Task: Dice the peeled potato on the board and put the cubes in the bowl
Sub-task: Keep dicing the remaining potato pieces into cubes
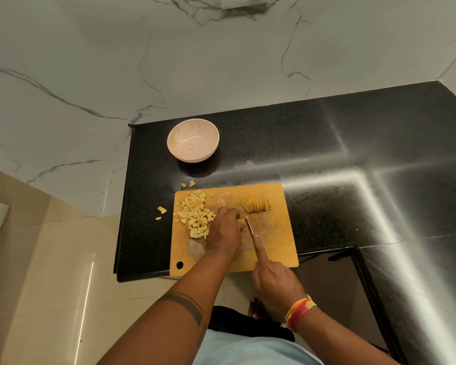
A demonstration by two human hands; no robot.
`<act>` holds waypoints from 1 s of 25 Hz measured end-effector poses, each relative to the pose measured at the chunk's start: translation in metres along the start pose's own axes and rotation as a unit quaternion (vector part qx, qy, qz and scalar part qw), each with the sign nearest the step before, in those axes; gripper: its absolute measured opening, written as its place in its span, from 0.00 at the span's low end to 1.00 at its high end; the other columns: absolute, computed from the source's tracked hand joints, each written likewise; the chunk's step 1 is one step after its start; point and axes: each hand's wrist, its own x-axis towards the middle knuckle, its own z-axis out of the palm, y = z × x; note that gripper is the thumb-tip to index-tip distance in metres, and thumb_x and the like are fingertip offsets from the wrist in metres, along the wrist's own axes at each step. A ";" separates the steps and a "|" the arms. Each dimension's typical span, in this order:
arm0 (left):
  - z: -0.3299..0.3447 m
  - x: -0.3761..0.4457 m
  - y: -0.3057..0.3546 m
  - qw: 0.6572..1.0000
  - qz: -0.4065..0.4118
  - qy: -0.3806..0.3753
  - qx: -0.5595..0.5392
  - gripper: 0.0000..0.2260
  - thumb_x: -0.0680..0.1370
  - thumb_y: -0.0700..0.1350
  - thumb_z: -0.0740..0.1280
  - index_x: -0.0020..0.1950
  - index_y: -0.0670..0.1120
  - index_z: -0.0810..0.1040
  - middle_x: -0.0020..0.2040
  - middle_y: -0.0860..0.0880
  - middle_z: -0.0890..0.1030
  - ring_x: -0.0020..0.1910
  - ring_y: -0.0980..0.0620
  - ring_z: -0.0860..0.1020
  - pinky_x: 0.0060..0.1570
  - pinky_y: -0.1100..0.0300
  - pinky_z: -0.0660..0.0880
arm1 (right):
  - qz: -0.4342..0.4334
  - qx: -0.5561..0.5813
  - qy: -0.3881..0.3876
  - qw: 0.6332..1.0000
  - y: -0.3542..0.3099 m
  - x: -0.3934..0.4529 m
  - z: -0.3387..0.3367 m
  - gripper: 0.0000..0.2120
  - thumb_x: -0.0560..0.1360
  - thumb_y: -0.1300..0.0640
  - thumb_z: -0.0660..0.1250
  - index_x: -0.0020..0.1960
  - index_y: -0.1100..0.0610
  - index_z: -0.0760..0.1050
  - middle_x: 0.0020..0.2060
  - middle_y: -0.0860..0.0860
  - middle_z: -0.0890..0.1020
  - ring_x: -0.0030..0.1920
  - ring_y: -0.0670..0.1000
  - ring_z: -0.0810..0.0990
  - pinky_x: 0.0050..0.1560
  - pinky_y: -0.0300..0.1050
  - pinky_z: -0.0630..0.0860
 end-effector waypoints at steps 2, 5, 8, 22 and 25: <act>0.000 -0.002 -0.001 1.000 -0.006 0.008 -0.013 0.09 0.80 0.41 0.69 0.59 0.46 0.80 0.58 0.48 0.76 0.54 0.47 0.77 0.53 0.52 0.78 | -0.003 0.007 0.004 1.000 -0.008 0.009 -0.001 0.37 0.82 0.54 0.52 0.81 0.44 0.33 0.34 0.52 0.79 0.31 0.53 0.77 0.35 0.50 0.75; 0.001 -0.004 -0.001 1.000 -0.010 0.016 -0.014 0.07 0.80 0.40 0.68 0.57 0.45 0.80 0.55 0.49 0.76 0.53 0.47 0.77 0.52 0.50 0.78 | -0.001 -0.005 -0.005 1.000 -0.013 0.022 -0.003 0.35 0.82 0.53 0.52 0.82 0.46 0.36 0.36 0.53 0.79 0.33 0.54 0.77 0.37 0.51 0.75; 0.003 -0.005 -0.002 1.000 -0.008 0.022 -0.014 0.06 0.80 0.40 0.68 0.56 0.45 0.80 0.55 0.49 0.76 0.52 0.48 0.76 0.51 0.50 0.78 | -0.006 -0.024 -0.008 1.000 -0.018 0.025 -0.005 0.35 0.83 0.53 0.52 0.82 0.46 0.35 0.36 0.53 0.76 0.35 0.57 0.77 0.38 0.52 0.75; 0.004 -0.006 -0.001 0.998 -0.028 0.031 -0.036 0.08 0.80 0.39 0.67 0.58 0.46 0.80 0.57 0.49 0.75 0.52 0.48 0.77 0.50 0.52 0.78 | -0.009 -0.023 -0.010 1.000 -0.001 -0.003 -0.001 0.38 0.82 0.53 0.53 0.80 0.42 0.29 0.34 0.51 0.79 0.31 0.52 0.76 0.34 0.50 0.74; 0.004 -0.008 -0.001 0.997 -0.041 0.045 -0.047 0.07 0.79 0.40 0.67 0.57 0.47 0.79 0.57 0.50 0.74 0.50 0.48 0.77 0.49 0.49 0.79 | -0.013 -0.013 0.001 1.000 -0.011 0.011 -0.008 0.37 0.82 0.53 0.53 0.81 0.43 0.32 0.32 0.49 0.75 0.29 0.50 0.72 0.32 0.48 0.69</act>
